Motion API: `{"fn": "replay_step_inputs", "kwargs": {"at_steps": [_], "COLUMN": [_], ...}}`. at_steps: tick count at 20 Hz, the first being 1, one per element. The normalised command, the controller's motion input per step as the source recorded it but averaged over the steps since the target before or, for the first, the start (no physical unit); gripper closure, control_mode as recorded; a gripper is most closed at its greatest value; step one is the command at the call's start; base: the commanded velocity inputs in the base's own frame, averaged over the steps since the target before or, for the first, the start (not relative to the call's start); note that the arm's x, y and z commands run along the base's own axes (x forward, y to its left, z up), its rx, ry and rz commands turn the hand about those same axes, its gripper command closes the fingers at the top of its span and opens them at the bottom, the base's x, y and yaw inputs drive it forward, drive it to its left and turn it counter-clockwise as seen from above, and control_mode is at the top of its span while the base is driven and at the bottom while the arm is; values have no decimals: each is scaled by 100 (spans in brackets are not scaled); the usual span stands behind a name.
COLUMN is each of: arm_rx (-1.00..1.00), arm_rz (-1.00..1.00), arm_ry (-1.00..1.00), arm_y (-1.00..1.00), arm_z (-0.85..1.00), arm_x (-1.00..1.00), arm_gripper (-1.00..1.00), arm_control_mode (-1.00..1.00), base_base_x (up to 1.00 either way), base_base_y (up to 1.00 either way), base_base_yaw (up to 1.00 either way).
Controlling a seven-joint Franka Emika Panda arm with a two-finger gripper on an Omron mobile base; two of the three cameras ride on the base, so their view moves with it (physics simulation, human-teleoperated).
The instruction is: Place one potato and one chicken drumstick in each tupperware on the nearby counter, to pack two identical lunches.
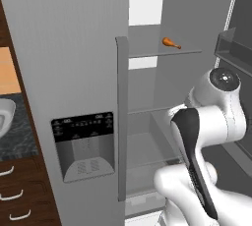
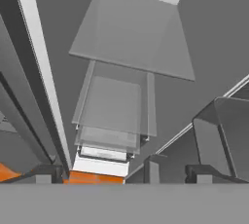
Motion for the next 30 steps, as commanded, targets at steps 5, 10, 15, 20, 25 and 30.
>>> {"fn": "replay_step_inputs", "kwargs": {"at_steps": [5,10,15,20,25,30], "arm_rx": [0,0,1,7,2,0], "arm_rz": [0,0,0,0,0,2], "arm_ry": [-41,-32,-12,5,11,22], "arm_y": [-1,-8,-19,-48,-35,-17], "arm_z": [100,88,49,16,24,1], "arm_x": [77,93,100,100,100,95], "arm_gripper": [-100,-100,-100,-100,-100,-100], "arm_control_mode": [-100,-100,-100,-100,-100,-100], "base_base_x": [0,0,0,0,0,0], "base_base_y": [0,0,0,0,0,0], "base_base_yaw": [0,0,0,0,0,0]}}
